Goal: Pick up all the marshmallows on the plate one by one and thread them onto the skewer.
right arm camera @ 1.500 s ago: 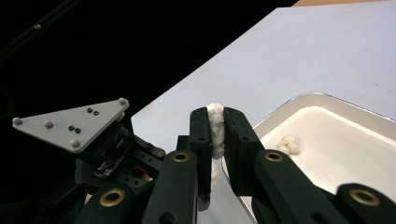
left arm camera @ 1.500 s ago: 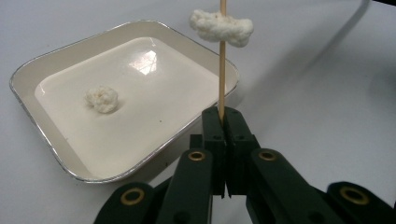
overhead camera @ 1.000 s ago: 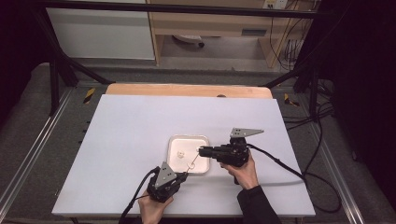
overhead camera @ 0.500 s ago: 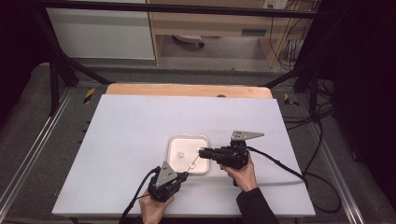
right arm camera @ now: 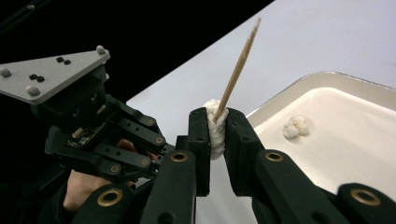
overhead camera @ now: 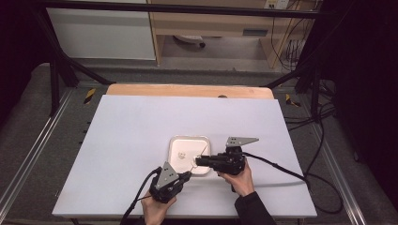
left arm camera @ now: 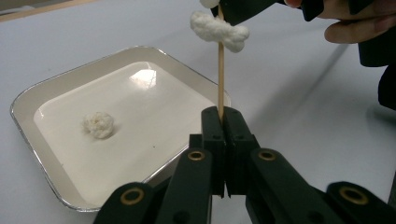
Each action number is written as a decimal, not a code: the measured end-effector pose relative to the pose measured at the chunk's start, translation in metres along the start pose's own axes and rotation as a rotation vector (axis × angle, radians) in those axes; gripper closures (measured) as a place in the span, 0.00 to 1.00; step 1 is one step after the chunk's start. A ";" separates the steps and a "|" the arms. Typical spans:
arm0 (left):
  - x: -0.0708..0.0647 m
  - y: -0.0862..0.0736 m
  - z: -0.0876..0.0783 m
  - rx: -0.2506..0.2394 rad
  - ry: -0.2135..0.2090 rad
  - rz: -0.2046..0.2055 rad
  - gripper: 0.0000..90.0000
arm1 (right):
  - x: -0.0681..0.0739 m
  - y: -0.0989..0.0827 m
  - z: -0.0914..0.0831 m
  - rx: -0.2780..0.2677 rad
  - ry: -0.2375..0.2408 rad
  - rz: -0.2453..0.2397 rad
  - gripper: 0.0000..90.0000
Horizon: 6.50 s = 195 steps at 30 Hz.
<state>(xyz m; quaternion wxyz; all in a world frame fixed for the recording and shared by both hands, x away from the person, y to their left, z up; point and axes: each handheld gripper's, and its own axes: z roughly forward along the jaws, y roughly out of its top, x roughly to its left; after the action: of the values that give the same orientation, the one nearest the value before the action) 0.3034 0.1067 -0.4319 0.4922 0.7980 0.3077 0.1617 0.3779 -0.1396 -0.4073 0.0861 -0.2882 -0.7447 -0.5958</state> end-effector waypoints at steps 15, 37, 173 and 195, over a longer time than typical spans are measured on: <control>0.015 -0.005 -0.007 -0.004 0.031 -0.033 0.98 | 0.002 0.007 -0.012 -0.019 -0.077 -0.042 0.66; 0.031 -0.012 -0.030 0.017 0.053 -0.038 0.98 | -0.015 0.000 -0.012 0.090 -0.318 -0.082 0.18; 0.016 -0.010 -0.016 0.049 -0.001 0.013 0.98 | 0.001 0.041 -0.033 0.025 -0.149 -0.053 0.82; 0.008 -0.007 -0.009 0.055 -0.018 0.039 0.98 | 0.005 0.051 -0.040 -0.038 -0.059 -0.020 0.82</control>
<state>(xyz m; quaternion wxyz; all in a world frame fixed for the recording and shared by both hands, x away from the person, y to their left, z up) 0.3017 0.1203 -0.4340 0.4698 0.8184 0.2920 0.1557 0.3922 -0.1690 -0.3514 0.0527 -0.2999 -0.7383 -0.6019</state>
